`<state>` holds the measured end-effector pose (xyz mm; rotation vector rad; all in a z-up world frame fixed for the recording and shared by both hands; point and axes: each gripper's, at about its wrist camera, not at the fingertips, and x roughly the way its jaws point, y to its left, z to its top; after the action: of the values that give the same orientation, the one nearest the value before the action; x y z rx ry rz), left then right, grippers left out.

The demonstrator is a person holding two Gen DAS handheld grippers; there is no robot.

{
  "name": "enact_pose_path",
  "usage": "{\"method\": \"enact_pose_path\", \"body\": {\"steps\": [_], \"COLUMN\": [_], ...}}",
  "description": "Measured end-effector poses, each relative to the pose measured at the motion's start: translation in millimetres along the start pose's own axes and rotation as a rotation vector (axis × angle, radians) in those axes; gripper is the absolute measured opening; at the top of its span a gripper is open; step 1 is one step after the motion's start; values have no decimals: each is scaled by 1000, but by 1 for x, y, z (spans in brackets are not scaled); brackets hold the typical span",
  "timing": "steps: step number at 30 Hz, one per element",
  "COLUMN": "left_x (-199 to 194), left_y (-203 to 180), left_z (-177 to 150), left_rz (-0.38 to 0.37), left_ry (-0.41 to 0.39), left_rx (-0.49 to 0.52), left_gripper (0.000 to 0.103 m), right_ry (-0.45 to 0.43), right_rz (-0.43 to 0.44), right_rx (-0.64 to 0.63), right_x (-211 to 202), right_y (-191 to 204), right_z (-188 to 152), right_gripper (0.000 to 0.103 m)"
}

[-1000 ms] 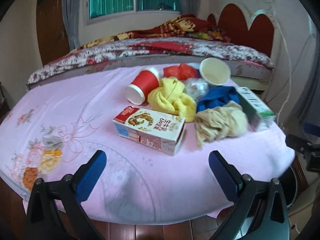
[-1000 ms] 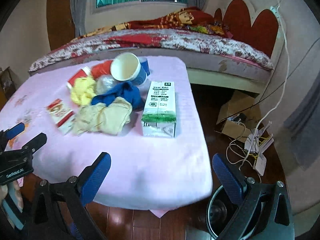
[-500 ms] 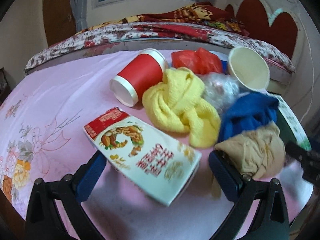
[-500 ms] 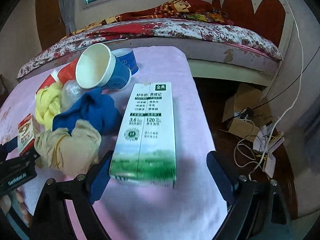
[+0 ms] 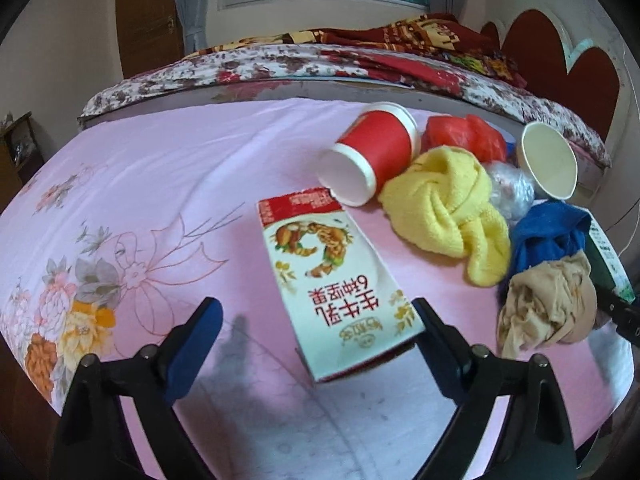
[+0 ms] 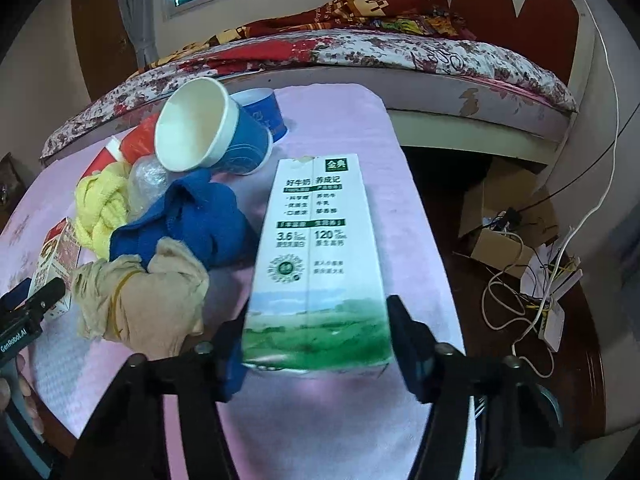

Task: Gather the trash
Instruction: 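Grasp the snack box with the left gripper while the right gripper grasps the milk carton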

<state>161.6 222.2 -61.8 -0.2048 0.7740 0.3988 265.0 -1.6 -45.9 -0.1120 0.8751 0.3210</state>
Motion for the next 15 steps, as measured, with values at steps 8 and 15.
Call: {"method": "enact_pose_path", "body": {"steps": [8, 15], "left_x": [10, -6], "left_y": [-2, -8], "left_z": [7, 3], "left_rz": [-59, -144], "left_ry": [6, -22], "left_rx": [-1, 61], "left_gripper": [77, 55], "right_ry": [-24, -74], "right_rz": [-22, 3], "right_rx": [-26, -74], "right_x": [3, -23], "right_y": [2, 12], "right_z": [0, -6], "right_gripper": [62, 56]}}
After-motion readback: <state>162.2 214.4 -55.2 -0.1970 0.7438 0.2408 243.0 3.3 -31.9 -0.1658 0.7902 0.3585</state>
